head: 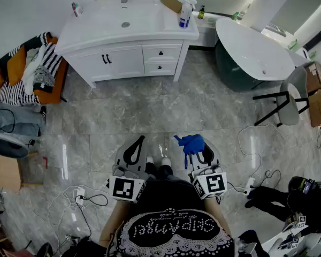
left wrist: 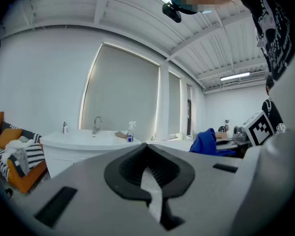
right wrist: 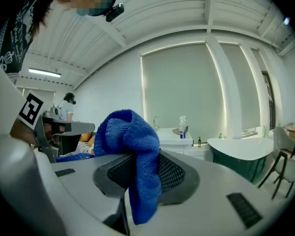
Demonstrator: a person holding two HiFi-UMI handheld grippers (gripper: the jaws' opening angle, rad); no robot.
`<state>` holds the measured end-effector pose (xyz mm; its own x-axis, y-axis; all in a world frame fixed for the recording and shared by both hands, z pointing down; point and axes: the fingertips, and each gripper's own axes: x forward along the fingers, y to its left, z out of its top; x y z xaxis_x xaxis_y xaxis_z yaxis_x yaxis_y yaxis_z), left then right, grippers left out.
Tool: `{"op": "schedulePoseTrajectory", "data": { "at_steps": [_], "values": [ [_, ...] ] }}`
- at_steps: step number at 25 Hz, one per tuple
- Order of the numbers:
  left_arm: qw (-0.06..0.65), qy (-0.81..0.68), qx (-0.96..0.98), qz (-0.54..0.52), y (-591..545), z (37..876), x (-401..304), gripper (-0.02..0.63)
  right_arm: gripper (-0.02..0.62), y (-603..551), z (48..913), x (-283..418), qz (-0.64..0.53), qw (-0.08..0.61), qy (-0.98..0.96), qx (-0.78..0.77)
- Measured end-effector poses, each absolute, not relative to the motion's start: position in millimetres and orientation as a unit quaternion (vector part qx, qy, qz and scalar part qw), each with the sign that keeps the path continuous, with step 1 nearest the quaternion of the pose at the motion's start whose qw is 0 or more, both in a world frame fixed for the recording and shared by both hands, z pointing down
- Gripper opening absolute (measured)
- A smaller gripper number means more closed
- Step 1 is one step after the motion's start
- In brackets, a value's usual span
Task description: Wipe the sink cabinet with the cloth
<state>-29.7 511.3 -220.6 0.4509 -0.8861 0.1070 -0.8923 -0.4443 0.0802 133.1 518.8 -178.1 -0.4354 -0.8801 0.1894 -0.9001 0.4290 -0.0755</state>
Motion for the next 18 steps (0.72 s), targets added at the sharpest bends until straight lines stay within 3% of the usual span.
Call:
{"op": "schedulePoseTrajectory", "data": {
  "at_steps": [18],
  "values": [
    [0.075,-0.513,0.854,0.047,520.1,-238.9,23.3,0.000,0.115,524.7,-187.1,164.2,0.109,0.046,-0.856,0.502]
  ]
}}
